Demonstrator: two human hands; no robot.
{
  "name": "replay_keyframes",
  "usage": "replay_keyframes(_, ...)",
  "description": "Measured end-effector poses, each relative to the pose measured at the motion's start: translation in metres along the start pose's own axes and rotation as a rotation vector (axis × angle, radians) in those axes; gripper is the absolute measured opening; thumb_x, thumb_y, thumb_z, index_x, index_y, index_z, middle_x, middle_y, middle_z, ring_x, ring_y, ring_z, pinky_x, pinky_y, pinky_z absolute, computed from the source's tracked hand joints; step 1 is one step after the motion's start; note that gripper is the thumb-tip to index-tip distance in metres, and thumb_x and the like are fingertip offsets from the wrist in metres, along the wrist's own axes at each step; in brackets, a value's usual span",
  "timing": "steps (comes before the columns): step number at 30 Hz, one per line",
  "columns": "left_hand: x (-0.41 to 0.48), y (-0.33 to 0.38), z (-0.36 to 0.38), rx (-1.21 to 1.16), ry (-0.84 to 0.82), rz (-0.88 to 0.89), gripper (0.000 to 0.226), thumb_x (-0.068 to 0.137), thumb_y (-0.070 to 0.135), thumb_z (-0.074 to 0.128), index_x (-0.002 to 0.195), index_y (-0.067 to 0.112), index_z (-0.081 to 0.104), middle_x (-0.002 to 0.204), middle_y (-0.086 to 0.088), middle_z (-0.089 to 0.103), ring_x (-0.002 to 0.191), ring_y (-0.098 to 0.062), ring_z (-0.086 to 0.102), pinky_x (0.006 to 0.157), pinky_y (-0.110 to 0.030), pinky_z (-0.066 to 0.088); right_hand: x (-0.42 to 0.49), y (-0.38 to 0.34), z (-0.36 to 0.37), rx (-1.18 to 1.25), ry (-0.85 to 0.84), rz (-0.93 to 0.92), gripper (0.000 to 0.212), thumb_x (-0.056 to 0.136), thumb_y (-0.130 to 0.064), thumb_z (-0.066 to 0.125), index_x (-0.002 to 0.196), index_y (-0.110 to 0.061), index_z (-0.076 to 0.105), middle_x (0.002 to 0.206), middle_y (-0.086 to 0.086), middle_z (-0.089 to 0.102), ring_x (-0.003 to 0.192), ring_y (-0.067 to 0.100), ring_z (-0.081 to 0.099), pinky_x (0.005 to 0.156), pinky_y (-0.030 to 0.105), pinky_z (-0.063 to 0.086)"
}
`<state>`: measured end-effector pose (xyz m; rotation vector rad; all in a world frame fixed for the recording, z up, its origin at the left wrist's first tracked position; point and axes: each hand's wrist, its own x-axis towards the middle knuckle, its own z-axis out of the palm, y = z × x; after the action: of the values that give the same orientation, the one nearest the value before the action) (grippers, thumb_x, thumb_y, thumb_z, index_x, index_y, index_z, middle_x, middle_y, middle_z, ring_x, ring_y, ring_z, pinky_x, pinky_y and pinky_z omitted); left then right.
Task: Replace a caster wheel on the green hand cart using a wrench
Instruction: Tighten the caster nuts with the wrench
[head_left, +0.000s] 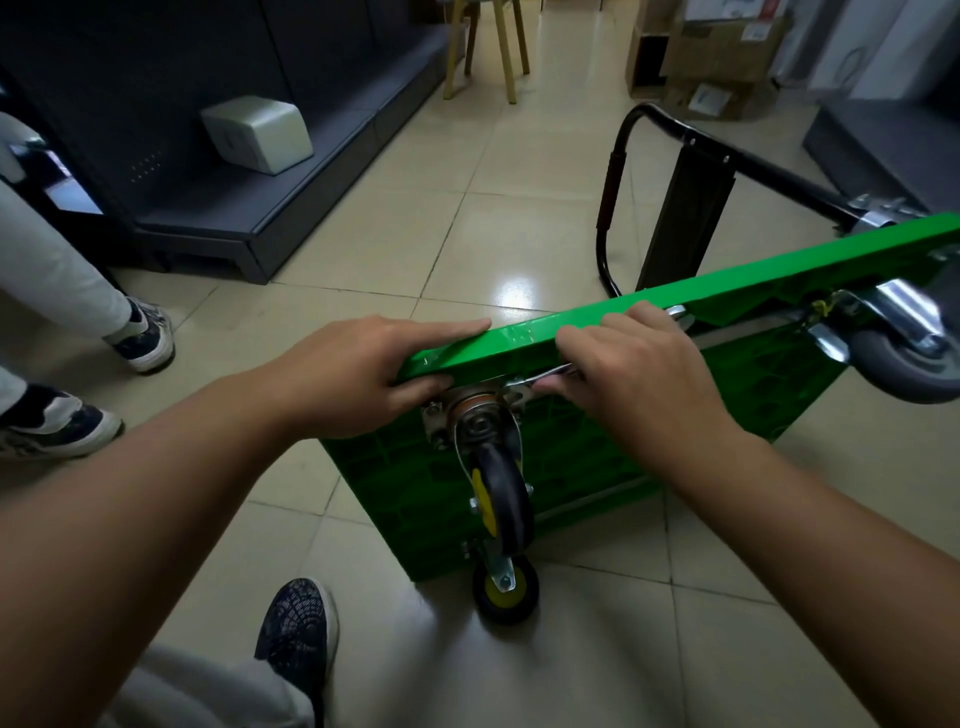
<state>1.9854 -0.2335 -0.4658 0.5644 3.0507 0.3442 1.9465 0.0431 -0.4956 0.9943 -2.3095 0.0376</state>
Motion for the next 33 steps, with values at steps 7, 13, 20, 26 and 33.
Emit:
replay_keyframes(7, -0.007, -0.001, 0.005, -0.112, 0.070, 0.012, 0.063, 0.099, 0.041, 0.058, 0.153, 0.059, 0.030, 0.142, 0.006, 0.063, 0.112, -0.015, 0.062, 0.082, -0.030, 0.051, -0.009, 0.003, 0.004, 0.091, 0.006, 0.136, 0.039, 0.085, -0.047, 0.073, 0.074, -0.013, 0.056, 0.060, 0.005, 0.057, 0.054, 0.022, 0.046, 0.062, 0.034, 0.038)
replay_keyframes(13, -0.006, -0.002, 0.008, -0.180, 0.143, 0.043, 0.059, 0.097, 0.030, 0.066, 0.150, 0.047, 0.046, 0.131, 0.005, 0.069, 0.100, -0.011, 0.065, 0.081, -0.019, 0.053, -0.034, -0.021, 0.036, 0.521, -0.091, 0.611, 0.042, 0.084, -0.065, 0.055, 0.079, -0.023, 0.050, 0.067, -0.011, 0.052, 0.070, 0.022, 0.055, 0.057, 0.033, 0.044)
replay_keyframes(20, -0.003, -0.005, 0.010, -0.173, 0.148, 0.052, 0.060, 0.097, 0.026, 0.067, 0.151, 0.043, 0.046, 0.123, 0.006, 0.071, 0.095, -0.006, 0.061, 0.076, -0.008, 0.040, -0.042, -0.028, 0.062, 0.886, 0.026, 0.814, 0.038, 0.076, -0.068, 0.063, 0.076, -0.030, 0.056, 0.074, -0.008, 0.064, 0.071, 0.010, 0.062, 0.058, 0.036, 0.054)
replay_keyframes(26, -0.003, -0.005, 0.010, -0.193, 0.158, 0.066, 0.058, 0.096, 0.028, 0.063, 0.151, 0.037, 0.048, 0.120, 0.006, 0.073, 0.096, -0.010, 0.066, 0.078, -0.026, 0.055, -0.041, -0.061, 0.078, 1.097, 0.214, 1.000, 0.029, 0.079, -0.053, 0.070, 0.077, -0.027, 0.057, 0.069, -0.004, 0.062, 0.064, 0.004, 0.059, 0.053, 0.017, 0.046)
replay_keyframes(33, -0.005, -0.006, 0.008, -0.221, 0.147, 0.082, 0.057, 0.097, 0.031, 0.064, 0.151, 0.040, 0.047, 0.120, 0.003, 0.072, 0.098, -0.016, 0.067, 0.084, -0.040, 0.056, -0.039, -0.036, 0.066, 1.146, -0.037, 0.948, 0.030, 0.080, -0.047, 0.073, 0.075, -0.020, 0.060, 0.072, -0.003, 0.068, 0.070, 0.008, 0.066, 0.064, 0.024, 0.052)
